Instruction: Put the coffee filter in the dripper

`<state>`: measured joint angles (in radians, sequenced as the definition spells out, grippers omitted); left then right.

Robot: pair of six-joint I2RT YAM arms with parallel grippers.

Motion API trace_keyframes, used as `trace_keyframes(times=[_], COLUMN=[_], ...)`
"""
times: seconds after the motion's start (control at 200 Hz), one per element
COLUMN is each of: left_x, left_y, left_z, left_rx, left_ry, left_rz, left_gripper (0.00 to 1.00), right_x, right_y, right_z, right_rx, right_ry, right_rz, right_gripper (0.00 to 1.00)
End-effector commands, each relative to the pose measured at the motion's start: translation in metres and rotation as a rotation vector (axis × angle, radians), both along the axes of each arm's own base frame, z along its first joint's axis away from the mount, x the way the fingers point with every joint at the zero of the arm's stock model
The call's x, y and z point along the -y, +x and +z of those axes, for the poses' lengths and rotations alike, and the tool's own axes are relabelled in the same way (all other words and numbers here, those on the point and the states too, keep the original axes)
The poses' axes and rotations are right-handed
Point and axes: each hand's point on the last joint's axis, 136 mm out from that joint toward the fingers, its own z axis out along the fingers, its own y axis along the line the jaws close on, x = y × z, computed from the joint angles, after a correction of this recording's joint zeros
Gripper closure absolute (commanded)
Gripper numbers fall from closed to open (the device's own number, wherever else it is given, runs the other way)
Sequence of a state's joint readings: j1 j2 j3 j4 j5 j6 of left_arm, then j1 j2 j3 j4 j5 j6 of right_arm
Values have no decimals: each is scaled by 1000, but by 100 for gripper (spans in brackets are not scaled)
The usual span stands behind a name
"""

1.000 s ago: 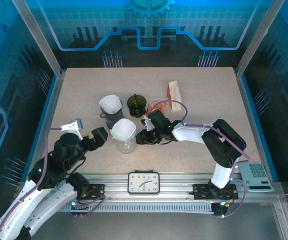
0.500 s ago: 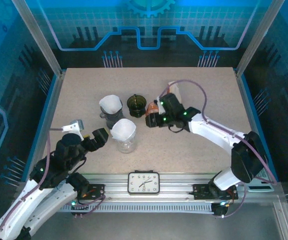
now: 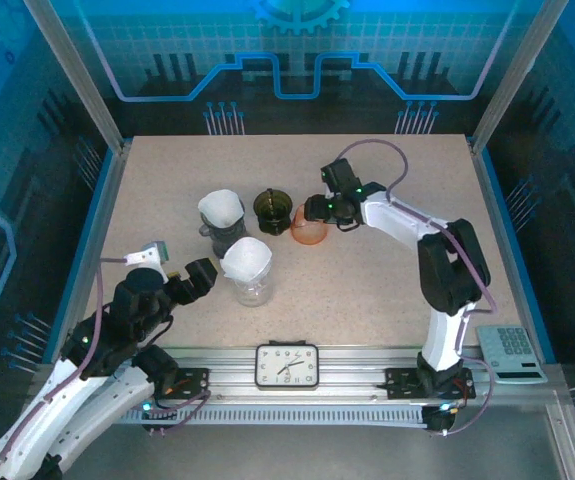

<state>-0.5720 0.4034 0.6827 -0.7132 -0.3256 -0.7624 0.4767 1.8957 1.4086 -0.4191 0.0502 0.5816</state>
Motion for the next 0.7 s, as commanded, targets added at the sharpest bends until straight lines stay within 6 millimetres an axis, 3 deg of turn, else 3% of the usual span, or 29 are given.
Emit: trace_keyframes(times=[0.0,0.25,0.695], left_x=[-4,-4,-5], left_y=[-2,-2,-2], left_z=[-4,-3,-2], left_rx=[-11,-4,-1], left_ry=[-10,-14,-13], left_rz=[22,22,23], left_gripper=[1,1,1], right_x=[7,17,35], right_y=[9,4,-22], right_z=[-1,-14,-3], right_rx=[-20,-67,-68], right_ry=[5,-22,-79], right_rz=[-74,-79,-7], right_gripper=[40,61,88])
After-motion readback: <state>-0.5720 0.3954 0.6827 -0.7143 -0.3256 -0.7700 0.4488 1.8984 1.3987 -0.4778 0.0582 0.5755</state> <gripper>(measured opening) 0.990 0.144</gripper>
